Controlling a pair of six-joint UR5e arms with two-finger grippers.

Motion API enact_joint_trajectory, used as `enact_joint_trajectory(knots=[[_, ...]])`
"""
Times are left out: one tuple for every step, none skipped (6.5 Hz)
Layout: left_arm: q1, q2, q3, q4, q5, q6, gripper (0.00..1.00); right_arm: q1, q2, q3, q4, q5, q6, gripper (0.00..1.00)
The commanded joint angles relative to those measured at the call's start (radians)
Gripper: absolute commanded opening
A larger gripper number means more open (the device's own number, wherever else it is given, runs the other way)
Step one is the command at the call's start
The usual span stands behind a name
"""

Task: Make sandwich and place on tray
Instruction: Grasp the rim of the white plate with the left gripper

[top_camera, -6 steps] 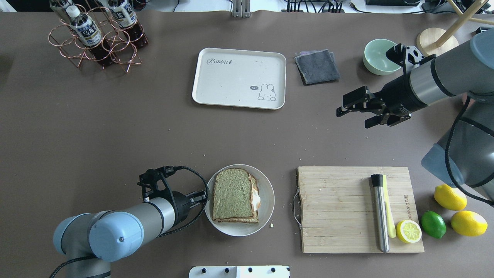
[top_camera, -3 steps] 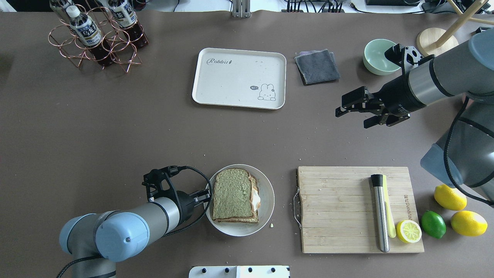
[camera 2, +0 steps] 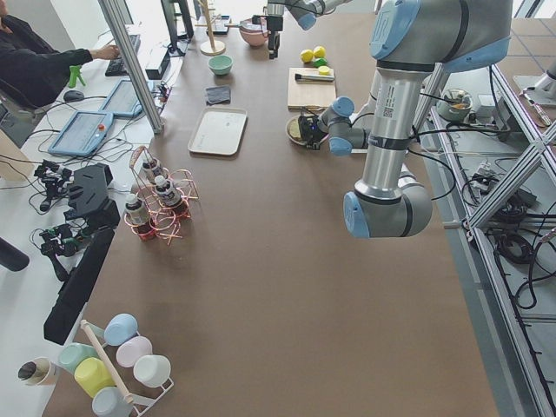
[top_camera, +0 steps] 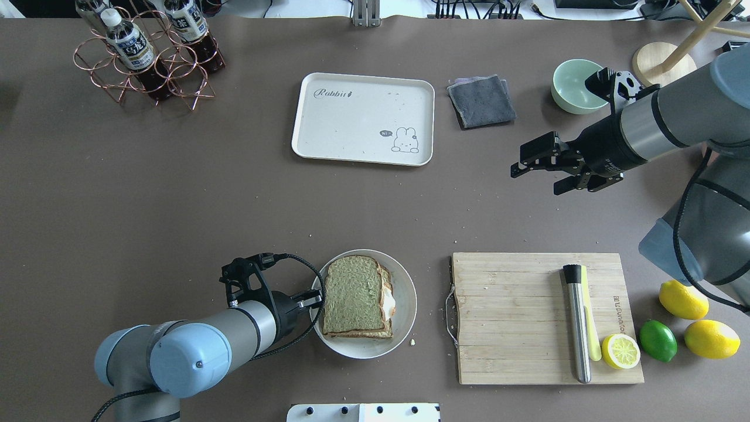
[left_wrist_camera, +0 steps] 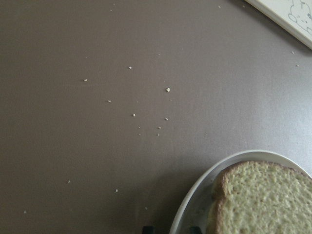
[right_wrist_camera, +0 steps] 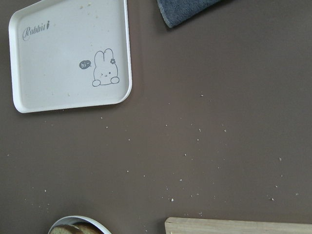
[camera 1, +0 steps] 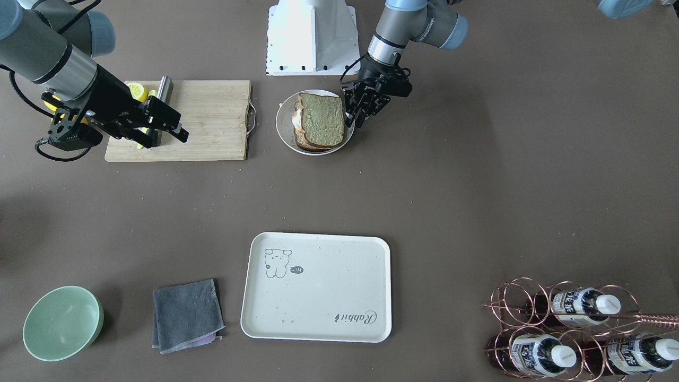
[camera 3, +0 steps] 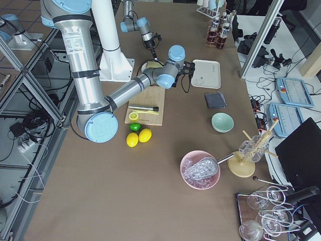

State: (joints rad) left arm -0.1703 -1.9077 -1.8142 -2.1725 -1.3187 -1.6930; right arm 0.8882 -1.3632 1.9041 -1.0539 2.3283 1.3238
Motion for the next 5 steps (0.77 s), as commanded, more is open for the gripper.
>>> enact_joint_trajectory(knots=[[0.002, -0.011, 0.019, 0.000, 0.001, 0.001, 0.36, 0.000, 0.001, 0.000, 0.000, -0.001, 0.000, 0.99], [0.002, -0.011, 0.021, -0.001, -0.001, 0.003, 0.29, 0.001, -0.001, 0.000, 0.000, -0.001, 0.000, 0.99], [0.000, -0.011, 0.022, -0.001, -0.007, 0.004, 0.00, 0.003, -0.001, 0.000, 0.000, -0.001, 0.000, 0.99], [-0.005, -0.014, 0.021, 0.000, -0.007, 0.007, 0.00, 0.003, -0.002, 0.000, 0.000, -0.003, 0.002, 0.99], [-0.005, -0.014, 0.021, -0.001, -0.008, 0.006, 0.00, 0.002, -0.002, -0.002, 0.000, -0.003, 0.002, 0.99]])
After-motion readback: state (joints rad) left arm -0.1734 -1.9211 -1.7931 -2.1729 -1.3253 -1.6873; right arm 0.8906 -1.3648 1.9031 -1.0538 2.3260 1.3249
